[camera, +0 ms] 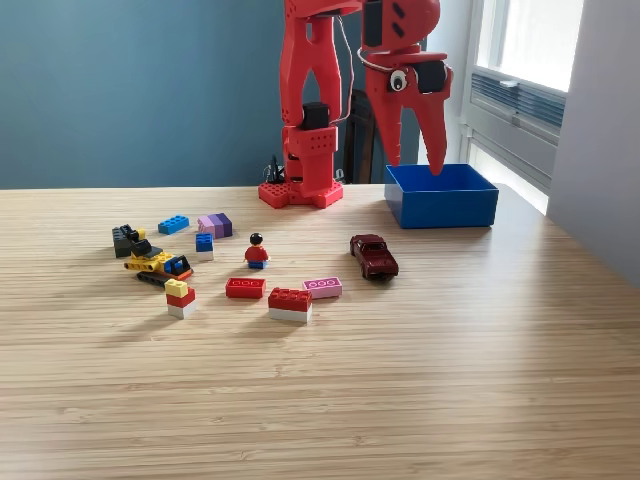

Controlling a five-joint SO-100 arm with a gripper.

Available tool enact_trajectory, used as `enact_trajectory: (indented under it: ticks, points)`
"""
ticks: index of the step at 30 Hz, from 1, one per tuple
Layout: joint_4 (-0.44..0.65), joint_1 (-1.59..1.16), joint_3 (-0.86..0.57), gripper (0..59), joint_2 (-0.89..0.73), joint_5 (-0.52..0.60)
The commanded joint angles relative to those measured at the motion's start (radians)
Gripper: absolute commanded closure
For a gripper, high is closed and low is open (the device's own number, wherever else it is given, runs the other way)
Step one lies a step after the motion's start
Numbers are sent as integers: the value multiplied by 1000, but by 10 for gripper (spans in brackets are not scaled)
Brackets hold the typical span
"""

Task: Grasp a lego block and put it in the bin.

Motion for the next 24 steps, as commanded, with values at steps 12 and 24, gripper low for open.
enact_trajectory:
  ticks: [12,24]
  points:
    - [-267,249,84,277,66,44]
    - [-492,621,227,244,63,137]
